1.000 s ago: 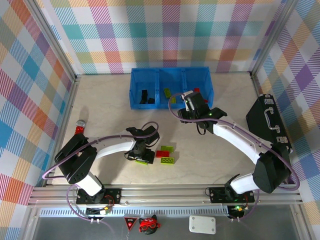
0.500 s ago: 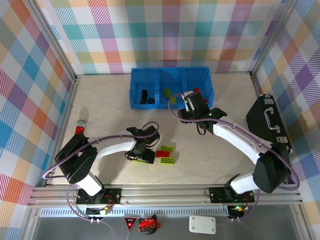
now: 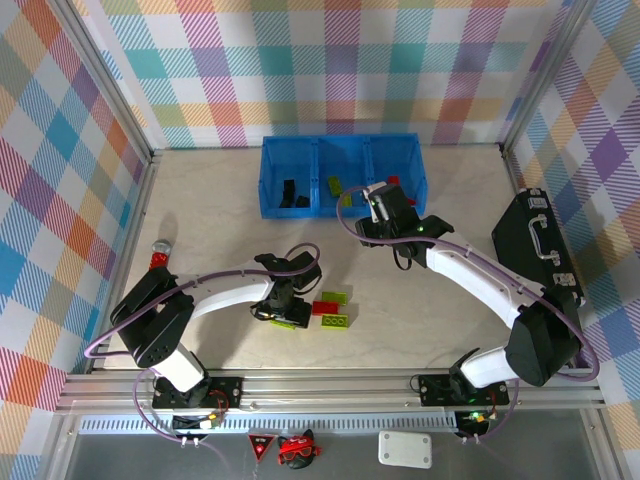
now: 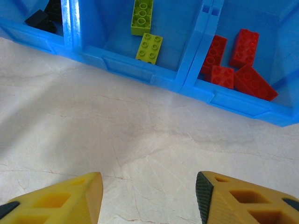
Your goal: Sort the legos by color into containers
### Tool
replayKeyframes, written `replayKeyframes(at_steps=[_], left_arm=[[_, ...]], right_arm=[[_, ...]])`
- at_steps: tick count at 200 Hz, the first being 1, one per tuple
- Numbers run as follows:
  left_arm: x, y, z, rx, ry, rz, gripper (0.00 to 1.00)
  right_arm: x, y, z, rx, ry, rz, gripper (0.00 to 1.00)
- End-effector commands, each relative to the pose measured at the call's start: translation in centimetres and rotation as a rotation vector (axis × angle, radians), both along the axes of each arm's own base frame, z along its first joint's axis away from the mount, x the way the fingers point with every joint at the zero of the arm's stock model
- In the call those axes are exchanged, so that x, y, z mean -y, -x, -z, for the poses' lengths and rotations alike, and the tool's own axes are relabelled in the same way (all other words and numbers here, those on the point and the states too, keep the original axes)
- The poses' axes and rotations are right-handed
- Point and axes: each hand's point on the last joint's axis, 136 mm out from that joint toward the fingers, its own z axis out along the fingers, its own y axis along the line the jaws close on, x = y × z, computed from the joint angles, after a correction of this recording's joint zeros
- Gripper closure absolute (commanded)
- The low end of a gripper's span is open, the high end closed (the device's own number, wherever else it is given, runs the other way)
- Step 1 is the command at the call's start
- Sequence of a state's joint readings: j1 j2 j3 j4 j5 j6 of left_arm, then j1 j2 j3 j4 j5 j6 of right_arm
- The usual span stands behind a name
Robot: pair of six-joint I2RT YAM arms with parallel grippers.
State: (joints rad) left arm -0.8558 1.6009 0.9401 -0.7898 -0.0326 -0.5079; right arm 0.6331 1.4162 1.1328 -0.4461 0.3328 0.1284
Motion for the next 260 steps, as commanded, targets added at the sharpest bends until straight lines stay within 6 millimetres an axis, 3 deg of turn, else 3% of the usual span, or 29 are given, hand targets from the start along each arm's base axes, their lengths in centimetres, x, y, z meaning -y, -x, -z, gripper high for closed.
replayKeyframes(at_steps=[1, 161, 215, 260], left_arm=[[-0.6, 0.3, -0.2, -0.004, -0.049, 0.010, 0.19], [0.0, 1.0, 1.9, -0.055, -0.023, 0.010, 0.26], [0.0, 0.6, 1.2, -0.034, -0.024, 0.011, 0.30], [0.4, -0.6, -1.1, 0.017, 0.009, 0.005, 0.31]], right_arm=[[0.2, 0.1, -0.5, 0.007, -0.021, 0.016, 0.43], [0.5, 0.4, -0.3, -0.005, -0.014, 0.024, 0.43], [0.6, 0.5, -0.4, -0.001, -0.013, 0.025, 0.43], [1.1, 0.7, -0.7, 0.010, -0.006, 0.035, 0.43]])
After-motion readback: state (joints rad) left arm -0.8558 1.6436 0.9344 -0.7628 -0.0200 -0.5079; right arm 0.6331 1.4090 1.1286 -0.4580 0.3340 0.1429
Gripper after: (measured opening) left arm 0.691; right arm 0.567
